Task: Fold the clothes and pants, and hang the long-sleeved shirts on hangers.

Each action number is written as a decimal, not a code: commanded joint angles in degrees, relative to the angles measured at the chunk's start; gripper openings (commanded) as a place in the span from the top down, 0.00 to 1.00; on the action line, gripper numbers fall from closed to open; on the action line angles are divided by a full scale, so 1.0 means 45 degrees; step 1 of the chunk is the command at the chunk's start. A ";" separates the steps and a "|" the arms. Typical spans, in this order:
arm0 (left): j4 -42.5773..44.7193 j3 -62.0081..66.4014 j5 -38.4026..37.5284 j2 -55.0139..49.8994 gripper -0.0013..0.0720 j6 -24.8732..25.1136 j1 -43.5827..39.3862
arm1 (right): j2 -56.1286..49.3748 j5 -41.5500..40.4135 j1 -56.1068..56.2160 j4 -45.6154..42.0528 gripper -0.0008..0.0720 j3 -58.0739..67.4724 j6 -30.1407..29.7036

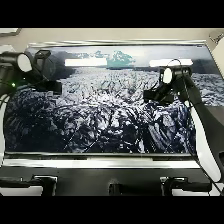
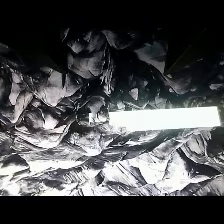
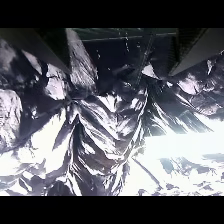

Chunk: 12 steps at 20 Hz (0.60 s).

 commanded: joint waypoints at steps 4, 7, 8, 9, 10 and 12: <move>-0.0510 -0.3026 0.2467 0.0758 0.01 -0.1350 -0.0996 | 0.0199 0.0393 0.0015 -0.0034 0.05 0.0005 -0.0874; -0.0291 -0.4250 0.3575 0.1409 0.01 -0.1768 -0.1282 | 0.0199 0.0243 0.0015 -0.0039 0.05 0.0005 -0.0772; -0.0126 -0.4216 0.3541 0.1413 0.01 -0.1768 -0.1273 | 0.0199 0.0155 0.0015 -0.0005 0.05 0.0010 -0.0777; 0.0107 -0.4158 0.3541 0.1409 0.01 -0.1763 -0.1248 | 0.0199 0.0160 0.0015 0.0000 0.05 0.0010 -0.0777; 0.0253 -0.4153 0.3560 0.1409 0.01 -0.1768 -0.1243 | 0.0199 0.0160 0.0015 -0.0005 0.05 0.0010 -0.0777; 0.0243 -0.4158 0.3560 0.1350 0.01 -0.1768 -0.1263 | 0.0199 0.0160 0.0015 0.0000 0.05 0.0010 -0.0777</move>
